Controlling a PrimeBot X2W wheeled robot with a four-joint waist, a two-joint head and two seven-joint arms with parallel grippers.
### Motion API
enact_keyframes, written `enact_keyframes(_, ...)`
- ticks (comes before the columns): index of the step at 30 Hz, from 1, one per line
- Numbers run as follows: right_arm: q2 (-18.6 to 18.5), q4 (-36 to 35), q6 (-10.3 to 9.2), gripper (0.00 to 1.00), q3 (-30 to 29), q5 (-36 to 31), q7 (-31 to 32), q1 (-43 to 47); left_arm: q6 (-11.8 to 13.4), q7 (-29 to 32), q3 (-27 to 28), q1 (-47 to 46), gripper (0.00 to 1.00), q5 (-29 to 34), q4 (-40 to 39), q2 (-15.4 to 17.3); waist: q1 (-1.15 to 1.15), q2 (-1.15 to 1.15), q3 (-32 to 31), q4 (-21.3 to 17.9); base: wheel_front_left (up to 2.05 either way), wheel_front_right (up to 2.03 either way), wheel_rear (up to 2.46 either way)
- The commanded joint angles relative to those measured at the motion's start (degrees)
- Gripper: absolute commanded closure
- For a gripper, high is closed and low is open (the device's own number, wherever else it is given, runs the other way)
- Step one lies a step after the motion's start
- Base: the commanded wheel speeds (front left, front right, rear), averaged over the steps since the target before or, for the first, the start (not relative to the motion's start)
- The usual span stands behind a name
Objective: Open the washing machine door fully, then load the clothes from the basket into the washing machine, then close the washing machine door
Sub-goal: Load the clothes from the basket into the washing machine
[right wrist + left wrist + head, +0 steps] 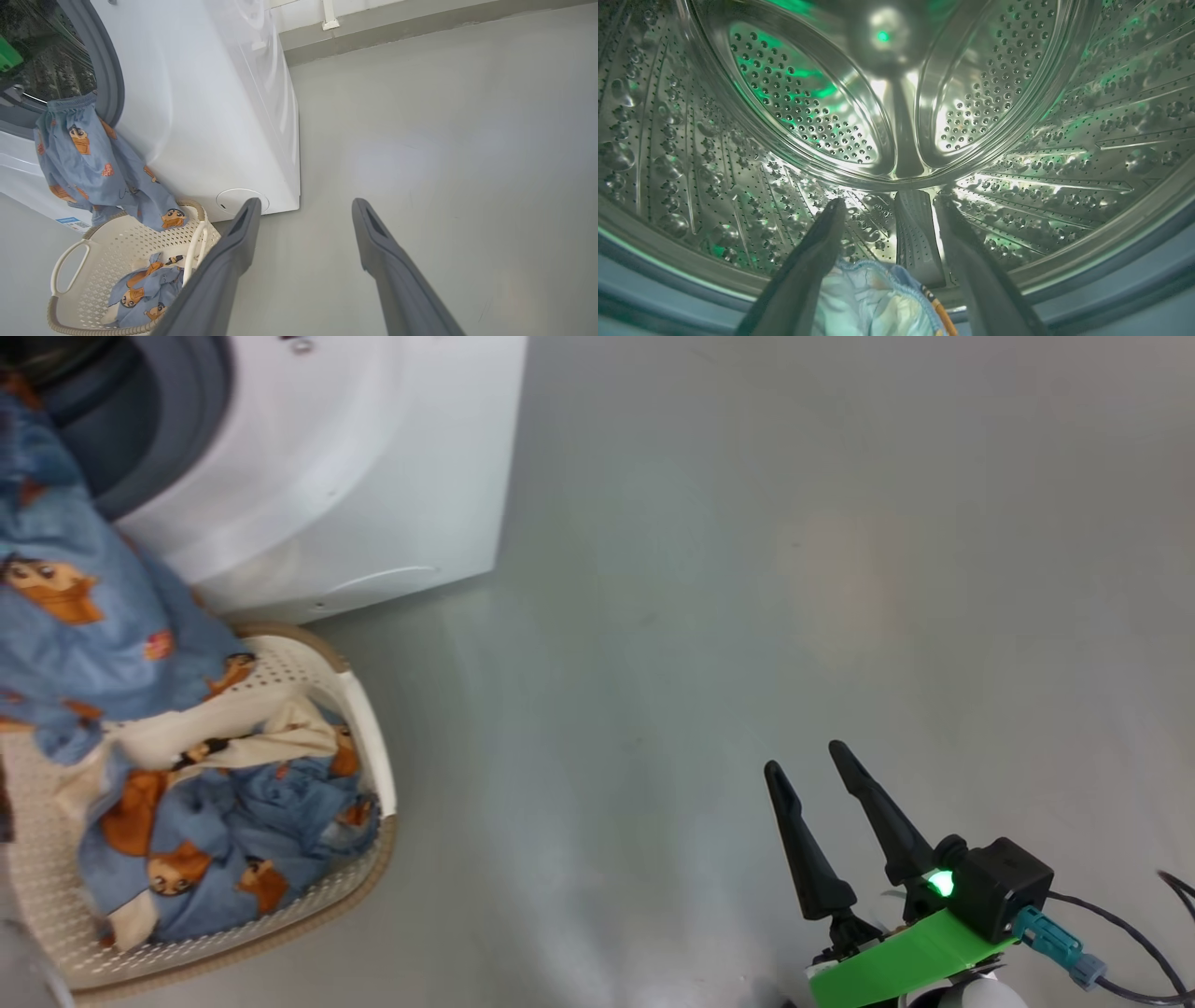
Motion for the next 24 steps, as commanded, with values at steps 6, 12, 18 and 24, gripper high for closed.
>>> enact_keyframes(6, -0.4, -1.2, 0.09, 0.00, -0.9, -0.1, -0.3, -1.2, -1.1, -0.3, -1.1, 4.4, 0.00, 0.0, -1.7, -0.7, 0.00, 0.00, -1.6, 4.0, 0.00, 0.00, 0.00)
enact_keyframes(12, -0.4, -1.4, 0.09, 0.00, -2.5, -0.3, -0.3, -2.7, -2.4, -0.3, -2.1, 10.3, 0.00, -0.6, -7.3, -4.1, 0.00, 0.00, -2.9, 7.5, 0.00, 0.00, 0.00)
enact_keyframes(18, -0.4, -1.4, 0.09, 0.00, -4.0, -0.8, -0.3, -3.1, -3.8, -0.3, -3.7, 19.5, 0.00, -0.4, -15.3, -7.4, 0.00, 0.00, -4.5, 10.9, 0.00, 0.00, 0.00)
enact_keyframes(24, -0.4, -1.4, 0.09, 0.00, -5.5, -2.5, -0.3, -3.6, -3.6, -0.3, -4.1, 30.7, 0.00, -1.8, -24.0, -10.5, 0.00, 0.00, -5.3, 13.6, 0.00, 0.00, 0.00)
